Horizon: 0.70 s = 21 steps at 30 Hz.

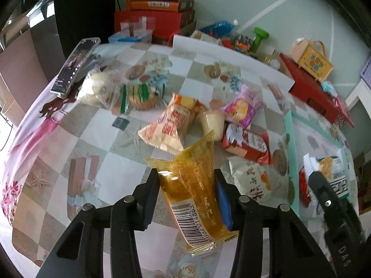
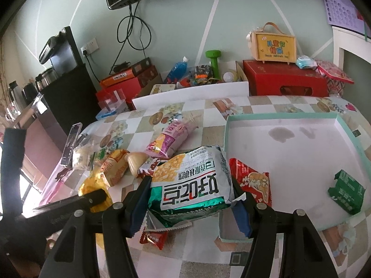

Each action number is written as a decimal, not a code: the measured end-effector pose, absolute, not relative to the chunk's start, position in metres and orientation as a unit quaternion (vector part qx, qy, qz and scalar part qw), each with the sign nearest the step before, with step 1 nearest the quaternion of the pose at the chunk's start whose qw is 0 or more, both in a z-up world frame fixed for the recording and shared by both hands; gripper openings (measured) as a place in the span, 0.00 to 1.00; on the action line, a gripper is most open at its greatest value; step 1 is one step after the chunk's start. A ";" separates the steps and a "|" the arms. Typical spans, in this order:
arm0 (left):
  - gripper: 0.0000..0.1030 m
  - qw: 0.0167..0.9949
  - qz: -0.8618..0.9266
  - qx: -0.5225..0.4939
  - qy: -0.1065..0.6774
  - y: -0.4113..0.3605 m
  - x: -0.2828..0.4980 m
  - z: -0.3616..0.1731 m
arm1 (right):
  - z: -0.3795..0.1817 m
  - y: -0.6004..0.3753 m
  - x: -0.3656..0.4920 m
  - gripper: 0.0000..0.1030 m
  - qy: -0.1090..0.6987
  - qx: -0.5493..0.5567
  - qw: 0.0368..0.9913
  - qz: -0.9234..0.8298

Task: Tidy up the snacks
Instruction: 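Carry both bags over the tray and release them inside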

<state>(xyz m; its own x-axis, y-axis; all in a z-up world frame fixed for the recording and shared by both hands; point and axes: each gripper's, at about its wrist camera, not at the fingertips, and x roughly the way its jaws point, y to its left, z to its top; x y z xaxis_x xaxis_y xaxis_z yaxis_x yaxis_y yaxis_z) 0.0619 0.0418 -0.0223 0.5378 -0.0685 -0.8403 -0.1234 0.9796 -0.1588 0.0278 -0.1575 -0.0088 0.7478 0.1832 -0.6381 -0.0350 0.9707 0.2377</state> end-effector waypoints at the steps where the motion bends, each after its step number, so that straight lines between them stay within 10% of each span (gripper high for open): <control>1: 0.46 0.874 0.016 -0.100 0.475 0.041 0.062 -0.019 | -0.008 -0.158 0.028 0.65 0.347 0.106 0.930 0.058; 21: 0.46 0.912 -0.123 -0.080 0.382 -0.085 0.091 0.026 | 0.000 -0.278 0.031 0.65 0.302 0.162 0.936 -0.086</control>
<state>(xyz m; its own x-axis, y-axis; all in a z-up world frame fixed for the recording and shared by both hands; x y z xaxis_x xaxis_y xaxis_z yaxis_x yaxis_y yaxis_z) 0.0906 -0.0854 0.0256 0.6780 -0.2853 -0.6775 0.1625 0.9570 -0.2403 0.0312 -0.2781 -0.0004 0.8034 -0.0629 -0.5921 0.2581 0.9329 0.2511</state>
